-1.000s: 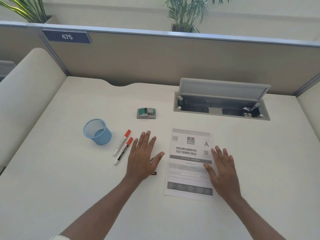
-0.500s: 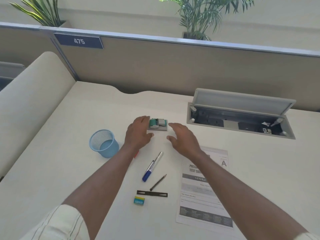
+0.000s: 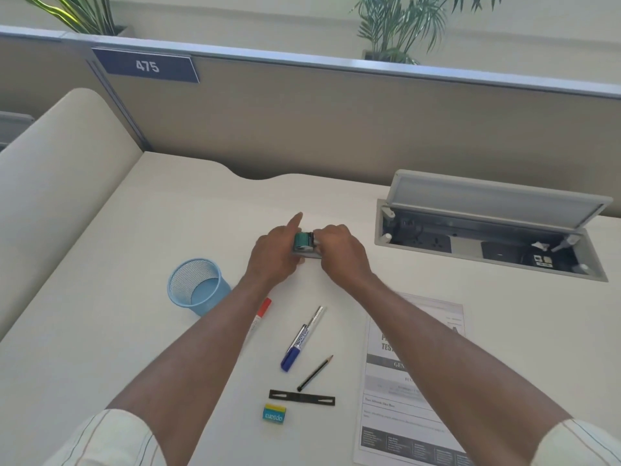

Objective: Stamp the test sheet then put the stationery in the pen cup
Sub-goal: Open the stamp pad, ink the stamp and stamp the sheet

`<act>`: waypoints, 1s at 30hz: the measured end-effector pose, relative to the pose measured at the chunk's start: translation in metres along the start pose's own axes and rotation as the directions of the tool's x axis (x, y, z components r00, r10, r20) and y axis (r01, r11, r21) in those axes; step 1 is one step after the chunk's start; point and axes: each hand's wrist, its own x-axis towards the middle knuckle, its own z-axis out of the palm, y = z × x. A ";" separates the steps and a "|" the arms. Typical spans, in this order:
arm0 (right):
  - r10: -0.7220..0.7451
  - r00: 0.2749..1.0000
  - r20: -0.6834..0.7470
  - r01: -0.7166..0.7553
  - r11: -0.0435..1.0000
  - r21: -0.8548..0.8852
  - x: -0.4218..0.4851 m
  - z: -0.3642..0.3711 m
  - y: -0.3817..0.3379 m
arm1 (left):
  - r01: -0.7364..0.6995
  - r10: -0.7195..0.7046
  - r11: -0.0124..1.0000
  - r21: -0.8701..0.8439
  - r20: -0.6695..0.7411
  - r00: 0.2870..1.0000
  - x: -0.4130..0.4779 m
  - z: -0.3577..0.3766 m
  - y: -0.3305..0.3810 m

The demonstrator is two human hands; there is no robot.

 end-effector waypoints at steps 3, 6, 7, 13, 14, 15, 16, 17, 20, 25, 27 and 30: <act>-0.005 1.000 -0.014 0.006 1.000 0.027 -0.003 0.003 0.004 | 0.011 -0.012 1.000 -0.022 -0.011 1.000 0.002 0.000 -0.001; 0.009 1.000 -0.021 -0.007 0.996 0.090 -0.008 0.002 0.009 | 0.021 -0.022 0.997 -0.073 -0.004 1.000 0.001 0.000 -0.002; 0.025 0.999 -0.027 -0.022 0.992 0.122 -0.011 0.000 0.011 | 0.024 -0.024 0.995 -0.092 0.004 1.000 0.000 0.001 -0.002; 0.227 0.971 -0.078 -0.181 0.905 0.385 -0.027 -0.009 0.029 | 0.005 -0.003 0.990 -0.138 0.011 1.000 -0.005 0.004 0.001; 0.257 0.962 -0.092 -0.195 0.881 0.430 -0.030 -0.009 0.032 | -0.006 0.007 0.988 -0.151 0.003 1.000 -0.006 0.005 0.002; 0.282 0.953 -0.112 -0.199 0.860 0.470 -0.032 -0.010 0.035 | -0.015 0.015 0.986 -0.166 -0.004 1.000 -0.007 0.007 0.003; 0.297 0.945 -0.134 -0.193 0.843 0.503 -0.034 -0.011 0.037 | -0.022 0.020 0.984 -0.178 -0.011 1.000 -0.008 0.008 0.003; 0.303 0.940 -0.157 -0.179 0.830 0.528 -0.035 -0.011 0.038 | -0.026 0.023 0.982 -0.186 -0.016 1.000 -0.009 0.009 0.003; 0.313 0.928 -0.202 -0.142 0.797 0.586 -0.036 -0.008 0.040 | -0.018 0.014 0.978 -0.207 -0.021 1.000 -0.010 0.012 0.003; 0.311 0.923 -0.225 -0.091 0.747 0.659 -0.035 0.001 0.044 | -0.020 0.021 0.965 -0.263 -0.001 1.000 -0.011 0.012 -0.002; 0.282 0.925 -0.255 -0.056 0.765 0.642 -0.035 0.005 0.047 | -0.005 0.011 0.957 -0.291 0.019 1.000 -0.011 0.011 -0.005; 0.237 0.943 -0.234 -0.051 0.796 0.603 -0.035 0.007 0.050 | -0.014 0.023 0.948 -0.317 0.025 0.999 -0.010 0.009 -0.008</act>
